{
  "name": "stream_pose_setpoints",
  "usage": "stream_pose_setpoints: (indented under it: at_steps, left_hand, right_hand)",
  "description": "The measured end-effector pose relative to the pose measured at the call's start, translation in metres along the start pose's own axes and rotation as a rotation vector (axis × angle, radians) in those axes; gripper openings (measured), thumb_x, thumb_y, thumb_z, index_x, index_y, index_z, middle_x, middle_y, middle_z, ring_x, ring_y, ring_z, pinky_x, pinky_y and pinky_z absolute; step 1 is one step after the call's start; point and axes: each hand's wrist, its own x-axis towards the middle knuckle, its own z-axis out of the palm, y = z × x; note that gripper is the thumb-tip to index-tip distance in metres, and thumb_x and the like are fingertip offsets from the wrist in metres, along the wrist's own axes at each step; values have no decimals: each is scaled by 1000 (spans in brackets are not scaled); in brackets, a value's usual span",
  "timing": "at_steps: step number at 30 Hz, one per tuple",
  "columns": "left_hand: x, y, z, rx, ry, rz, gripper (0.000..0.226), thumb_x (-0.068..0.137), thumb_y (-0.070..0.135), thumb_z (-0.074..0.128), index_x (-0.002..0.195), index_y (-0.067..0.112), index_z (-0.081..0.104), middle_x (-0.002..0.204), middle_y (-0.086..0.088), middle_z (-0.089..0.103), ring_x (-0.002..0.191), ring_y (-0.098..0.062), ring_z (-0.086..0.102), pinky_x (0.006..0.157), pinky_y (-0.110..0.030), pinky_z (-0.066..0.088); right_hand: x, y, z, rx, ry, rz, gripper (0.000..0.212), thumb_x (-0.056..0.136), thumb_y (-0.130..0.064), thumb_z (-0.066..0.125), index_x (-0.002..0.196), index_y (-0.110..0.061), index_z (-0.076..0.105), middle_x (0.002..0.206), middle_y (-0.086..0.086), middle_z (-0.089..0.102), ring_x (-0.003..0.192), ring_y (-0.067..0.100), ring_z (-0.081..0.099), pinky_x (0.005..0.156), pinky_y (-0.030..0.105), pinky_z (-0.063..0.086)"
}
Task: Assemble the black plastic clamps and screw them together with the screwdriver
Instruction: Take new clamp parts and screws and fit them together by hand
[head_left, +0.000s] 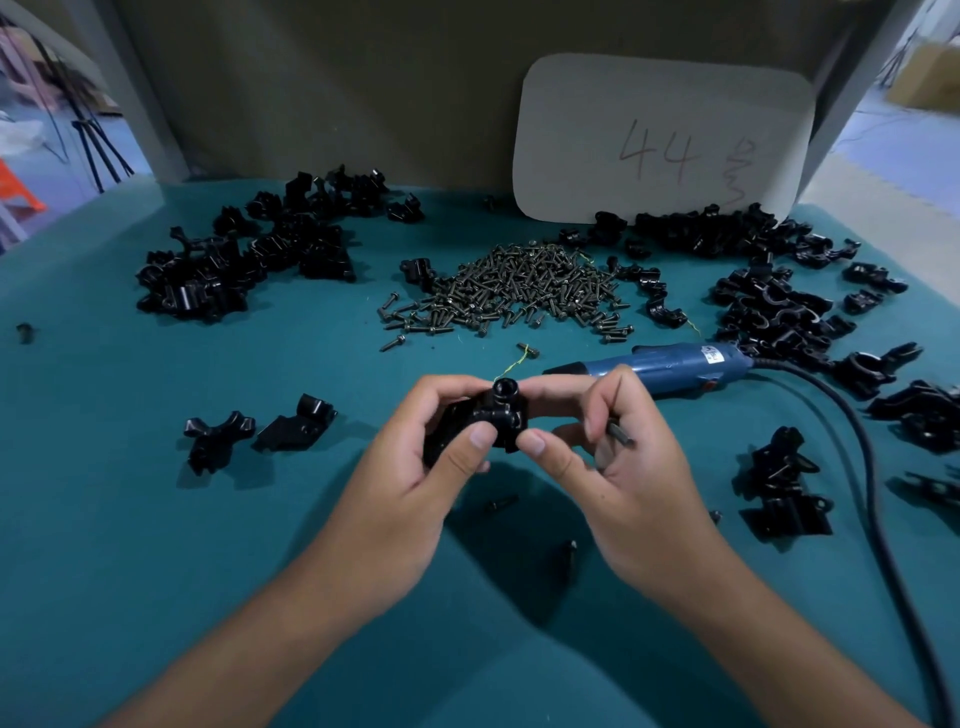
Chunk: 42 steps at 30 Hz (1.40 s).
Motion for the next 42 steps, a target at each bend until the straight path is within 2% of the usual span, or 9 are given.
stream_pose_setpoints:
  at_steps: [3,7,12,15,18,23,27,34,42]
  left_hand:
    - [-1,1,4,-69,-9,16,22,96,47,59,116,40,60,115,9,67,105,-16,68,83,-30,59]
    - [-4,2,3,-27,-6,27,31,94,57,59,122,45,57,118,8,67,97,-19,70,87,-25,55]
    - [-3,0,3,-26,18,27,31,92,58,62,121,44,58,115,7,68,97,-19,71,88,-28,55]
    - [-2,-1,3,-20,34,30,31,93,57,61,120,41,59,116,7,67,102,-18,69,91,-36,56]
    - [-3,-1,2,-9,35,27,32,93,57,61,121,40,59,117,8,67,109,-19,67,95,-46,53]
    - [-3,0,2,10,29,24,27,95,51,60,119,40,59,117,8,68,110,-18,66,96,-41,54]
    - [-3,0,3,-5,32,17,26,94,49,60,118,40,60,116,8,68,108,-18,67,95,-40,54]
    - [-3,1,4,17,39,31,26,95,46,59,120,41,60,119,9,68,113,-17,66,94,-26,53]
    - [-3,1,5,2,33,26,28,94,46,60,122,42,60,120,8,67,112,-18,67,91,-24,54]
  right_hand:
    - [0,-1,0,10,9,-4,36,91,-47,70,84,-31,38,122,-3,71,124,24,63,95,36,53]
    - [1,-2,-2,3,12,-17,37,91,-41,71,86,-25,38,123,3,69,122,30,63,98,47,49]
    - [-1,-5,-2,0,5,-9,37,90,-37,73,84,-27,37,118,-1,71,120,28,64,98,47,49]
    - [0,-4,-2,-7,-6,4,35,89,-27,71,84,-24,36,117,-1,72,119,27,64,96,46,51]
    - [1,-5,-2,-5,-2,6,34,88,-27,71,82,-26,37,116,-3,72,118,23,65,95,41,53]
    - [1,-4,-1,-11,-4,8,34,88,-28,71,83,-26,37,116,-4,72,119,24,65,95,44,52]
    - [1,-3,0,3,-1,6,37,88,-38,74,83,-29,38,117,-4,72,118,23,65,94,39,53]
    - [0,-3,0,-5,12,13,33,86,-29,72,82,-30,39,115,-6,73,117,19,66,92,31,52]
    - [0,-4,0,-24,22,7,35,86,-28,73,81,-30,38,114,-4,74,116,23,66,94,44,50]
